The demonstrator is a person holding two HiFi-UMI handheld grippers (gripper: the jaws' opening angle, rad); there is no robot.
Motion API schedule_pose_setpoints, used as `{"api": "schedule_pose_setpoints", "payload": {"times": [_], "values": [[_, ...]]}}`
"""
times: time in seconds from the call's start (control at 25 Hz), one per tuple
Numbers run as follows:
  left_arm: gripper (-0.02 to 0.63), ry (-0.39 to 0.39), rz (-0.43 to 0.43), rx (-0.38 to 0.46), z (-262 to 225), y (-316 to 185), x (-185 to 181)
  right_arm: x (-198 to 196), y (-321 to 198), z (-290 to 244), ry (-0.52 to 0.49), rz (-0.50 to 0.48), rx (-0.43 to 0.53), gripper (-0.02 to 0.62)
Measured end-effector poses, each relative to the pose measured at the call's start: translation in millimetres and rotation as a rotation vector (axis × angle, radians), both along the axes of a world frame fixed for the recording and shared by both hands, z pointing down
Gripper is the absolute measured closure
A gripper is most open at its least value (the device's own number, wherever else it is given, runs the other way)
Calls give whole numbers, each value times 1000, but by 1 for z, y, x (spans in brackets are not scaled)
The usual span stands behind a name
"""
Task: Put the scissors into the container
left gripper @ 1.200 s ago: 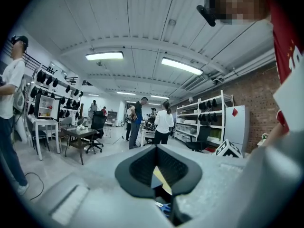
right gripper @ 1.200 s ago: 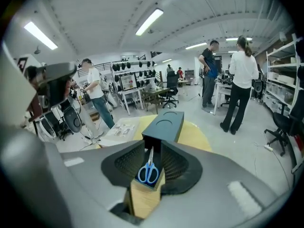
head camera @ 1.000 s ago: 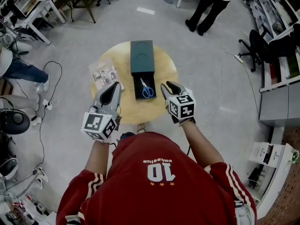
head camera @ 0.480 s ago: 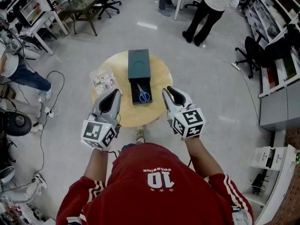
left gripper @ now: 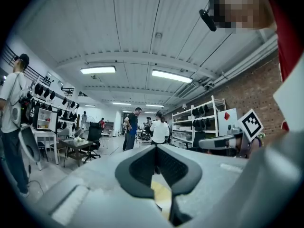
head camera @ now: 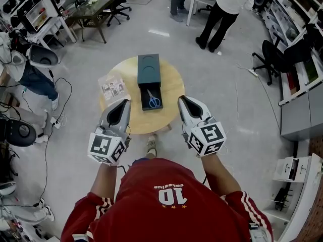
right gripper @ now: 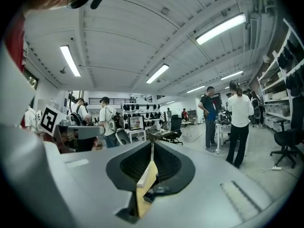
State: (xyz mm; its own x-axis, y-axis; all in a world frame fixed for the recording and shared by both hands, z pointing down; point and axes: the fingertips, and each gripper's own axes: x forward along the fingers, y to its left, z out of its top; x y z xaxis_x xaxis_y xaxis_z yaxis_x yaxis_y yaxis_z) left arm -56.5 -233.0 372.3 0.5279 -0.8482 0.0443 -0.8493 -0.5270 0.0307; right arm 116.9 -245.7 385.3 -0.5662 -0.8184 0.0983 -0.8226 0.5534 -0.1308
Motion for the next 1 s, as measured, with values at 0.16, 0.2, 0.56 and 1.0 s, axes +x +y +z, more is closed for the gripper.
{"api": "schedule_pose_setpoints", "payload": {"times": [0.16,0.2,0.56,1.0], "values": [[604,5,-2,17,-5,13,1,-2,14,-12,-2,0,37,588],[604,7,-3,20,-6,16,1,-3,17,-15,-5,3,47,589],[604,23,-34,38,-12,39,-7,-6,43,-26,-10,18,69,592],[604,-4,-40,48,-14,56,-7,1,60,-21,16,68,69,594]]}}
